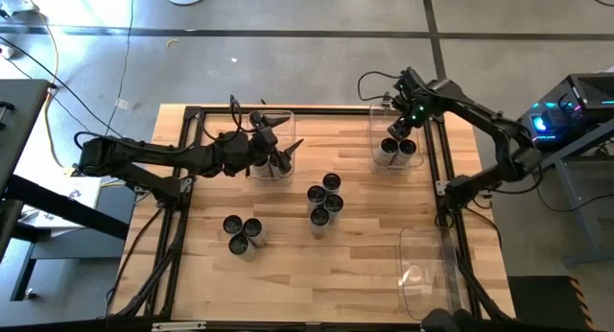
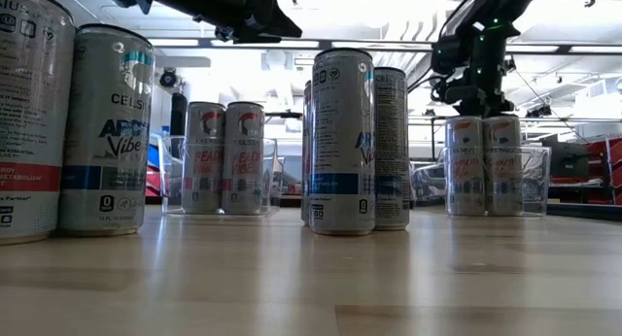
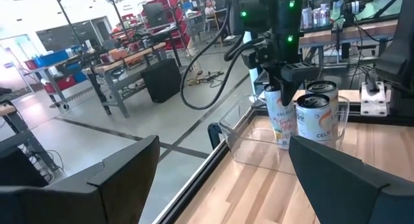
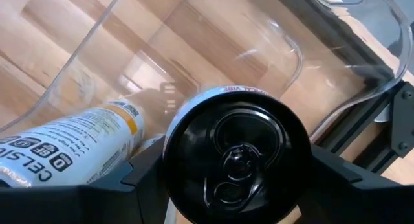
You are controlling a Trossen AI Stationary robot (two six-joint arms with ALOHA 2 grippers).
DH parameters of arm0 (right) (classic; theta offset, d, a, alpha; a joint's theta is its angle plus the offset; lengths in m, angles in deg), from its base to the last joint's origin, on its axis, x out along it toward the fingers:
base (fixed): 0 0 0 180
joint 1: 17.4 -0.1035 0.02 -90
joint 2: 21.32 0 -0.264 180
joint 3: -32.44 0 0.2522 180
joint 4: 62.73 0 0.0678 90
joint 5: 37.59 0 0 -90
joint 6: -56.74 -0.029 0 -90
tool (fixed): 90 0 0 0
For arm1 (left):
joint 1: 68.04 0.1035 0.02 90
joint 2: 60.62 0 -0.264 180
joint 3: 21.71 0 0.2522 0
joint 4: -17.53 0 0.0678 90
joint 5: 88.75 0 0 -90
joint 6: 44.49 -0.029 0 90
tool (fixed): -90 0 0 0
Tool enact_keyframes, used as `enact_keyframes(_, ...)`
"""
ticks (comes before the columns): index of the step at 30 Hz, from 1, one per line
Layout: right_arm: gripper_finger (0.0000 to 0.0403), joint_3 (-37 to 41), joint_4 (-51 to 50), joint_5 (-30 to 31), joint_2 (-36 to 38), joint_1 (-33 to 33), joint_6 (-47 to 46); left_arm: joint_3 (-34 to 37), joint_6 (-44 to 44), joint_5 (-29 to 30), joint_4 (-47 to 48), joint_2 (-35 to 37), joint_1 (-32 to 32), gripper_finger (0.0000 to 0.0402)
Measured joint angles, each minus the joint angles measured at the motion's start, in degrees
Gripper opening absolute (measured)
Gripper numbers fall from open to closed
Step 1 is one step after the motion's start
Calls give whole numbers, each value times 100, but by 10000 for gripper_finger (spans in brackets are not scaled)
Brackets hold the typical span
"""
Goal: Sort soda cans
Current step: Put the white-yellow soda can into the top right transparent bin
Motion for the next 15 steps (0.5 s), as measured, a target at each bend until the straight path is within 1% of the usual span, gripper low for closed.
enact_keyframes(7,242,9,-354,47,272,2,-244,0,2,-1,-71,-2,10,339)
enact_keyframes(12,242,9,-354,39,289,0,-393,0,0,-1,-178,-2,10,339)
enact_keyframes(15,251,9,-355,-13,289,0,-412,0,0,-1,-180,-2,10,339)
